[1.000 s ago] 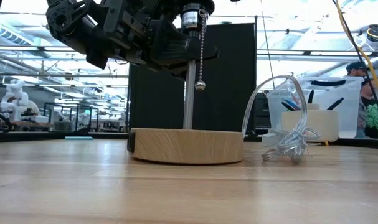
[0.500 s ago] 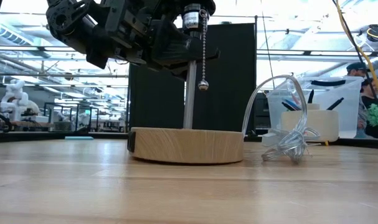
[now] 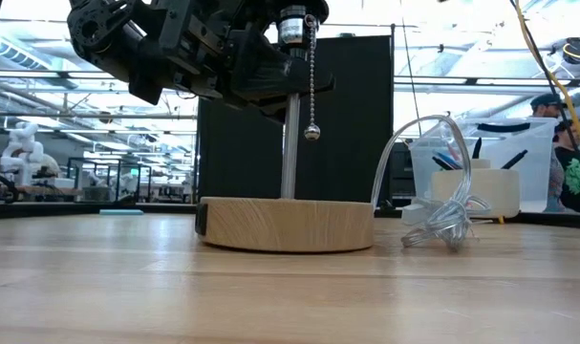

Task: Screw lightbulb
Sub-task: Remove the lightbulb from the lamp

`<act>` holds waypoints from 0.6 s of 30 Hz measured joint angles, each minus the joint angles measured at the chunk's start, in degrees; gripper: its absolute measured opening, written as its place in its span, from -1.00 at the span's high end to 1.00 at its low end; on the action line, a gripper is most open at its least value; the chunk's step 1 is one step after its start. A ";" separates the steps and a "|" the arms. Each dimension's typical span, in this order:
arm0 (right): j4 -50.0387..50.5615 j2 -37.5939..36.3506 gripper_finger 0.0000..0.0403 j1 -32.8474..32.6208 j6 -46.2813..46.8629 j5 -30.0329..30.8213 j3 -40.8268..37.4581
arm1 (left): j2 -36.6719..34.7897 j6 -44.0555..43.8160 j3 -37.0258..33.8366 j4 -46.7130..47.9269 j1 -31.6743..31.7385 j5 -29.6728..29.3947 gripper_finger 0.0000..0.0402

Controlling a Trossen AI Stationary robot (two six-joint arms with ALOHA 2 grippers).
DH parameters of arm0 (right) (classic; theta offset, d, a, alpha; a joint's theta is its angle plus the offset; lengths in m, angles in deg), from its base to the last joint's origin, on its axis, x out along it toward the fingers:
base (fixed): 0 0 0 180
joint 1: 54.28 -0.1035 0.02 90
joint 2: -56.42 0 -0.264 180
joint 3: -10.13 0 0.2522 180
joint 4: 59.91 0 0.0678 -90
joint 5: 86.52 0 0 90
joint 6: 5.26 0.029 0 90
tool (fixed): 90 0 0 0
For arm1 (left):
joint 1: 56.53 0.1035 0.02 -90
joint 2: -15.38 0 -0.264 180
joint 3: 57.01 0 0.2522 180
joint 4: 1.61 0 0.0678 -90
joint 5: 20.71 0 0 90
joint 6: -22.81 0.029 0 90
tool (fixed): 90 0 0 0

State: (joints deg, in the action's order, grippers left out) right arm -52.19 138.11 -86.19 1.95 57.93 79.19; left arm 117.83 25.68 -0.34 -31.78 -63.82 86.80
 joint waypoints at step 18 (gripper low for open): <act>-2.17 1.23 -0.32 -10.49 19.92 19.95 -9.51 | -0.02 0.02 -0.01 -0.10 -0.04 -2.80 0.86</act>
State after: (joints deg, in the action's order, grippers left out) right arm -54.36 139.34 -96.68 21.87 77.88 69.68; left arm 117.81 25.71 -0.35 -31.87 -63.86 84.01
